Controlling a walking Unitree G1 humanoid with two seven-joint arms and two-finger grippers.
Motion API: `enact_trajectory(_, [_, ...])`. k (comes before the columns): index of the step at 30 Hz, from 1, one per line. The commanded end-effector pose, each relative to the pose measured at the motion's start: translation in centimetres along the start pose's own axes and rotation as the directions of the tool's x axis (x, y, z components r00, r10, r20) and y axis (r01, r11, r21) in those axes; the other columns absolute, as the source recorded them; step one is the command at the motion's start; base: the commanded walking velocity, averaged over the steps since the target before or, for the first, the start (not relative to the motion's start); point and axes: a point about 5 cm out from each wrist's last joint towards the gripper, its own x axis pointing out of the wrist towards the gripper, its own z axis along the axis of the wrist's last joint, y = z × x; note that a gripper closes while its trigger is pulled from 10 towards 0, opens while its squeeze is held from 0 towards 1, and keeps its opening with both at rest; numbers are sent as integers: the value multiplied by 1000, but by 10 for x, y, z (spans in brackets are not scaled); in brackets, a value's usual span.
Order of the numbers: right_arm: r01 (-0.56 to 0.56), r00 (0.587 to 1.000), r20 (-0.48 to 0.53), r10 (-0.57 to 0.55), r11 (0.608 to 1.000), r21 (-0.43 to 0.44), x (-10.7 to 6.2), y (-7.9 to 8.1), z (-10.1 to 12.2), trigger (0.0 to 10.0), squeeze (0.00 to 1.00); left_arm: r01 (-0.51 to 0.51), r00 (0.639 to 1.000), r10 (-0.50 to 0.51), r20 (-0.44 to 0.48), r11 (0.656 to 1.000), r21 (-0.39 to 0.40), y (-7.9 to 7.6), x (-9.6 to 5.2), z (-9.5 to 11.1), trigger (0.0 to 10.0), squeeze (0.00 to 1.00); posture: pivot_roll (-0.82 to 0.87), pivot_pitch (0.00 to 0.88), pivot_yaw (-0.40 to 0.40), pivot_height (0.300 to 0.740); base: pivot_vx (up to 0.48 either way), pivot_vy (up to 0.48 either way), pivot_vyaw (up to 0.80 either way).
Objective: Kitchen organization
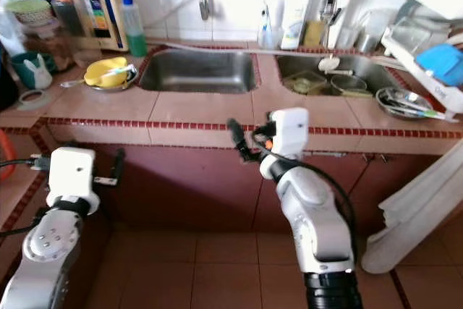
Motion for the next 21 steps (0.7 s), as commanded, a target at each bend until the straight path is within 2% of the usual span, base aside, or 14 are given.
enact_trajectory(1, [37,999,11,-37,999,-16,-3,-11,4,10000,0,18,1000,-17,22,1000,-12,-7,2,5,10000,0,40,0,-3,740,0,0,0])
enact_trajectory(5, [45,999,16,-45,999,-16,-2,-12,5,10000,0,20,1000,-19,23,1000,-16,-9,2,5,10000,0,42,0,-2,740,0,0,0])
enact_trajectory(8, [79,996,33,-79,997,-1,0,-15,7,10000,0,62,997,-62,37,998,-11,-15,3,7,10000,0,50,0,-11,740,0,0,0])
enact_trajectory(17, [71,997,29,-71,997,8,6,-13,6,10000,0,157,983,-157,90,988,15,-27,9,16,10000,0,60,0,-20,740,0,0,0])
enact_trajectory(21, [89,996,13,-89,996,11,6,-15,3,10000,0,160,982,-160,103,987,7,-29,16,20,10000,0,49,0,-10,740,0,0,-650])
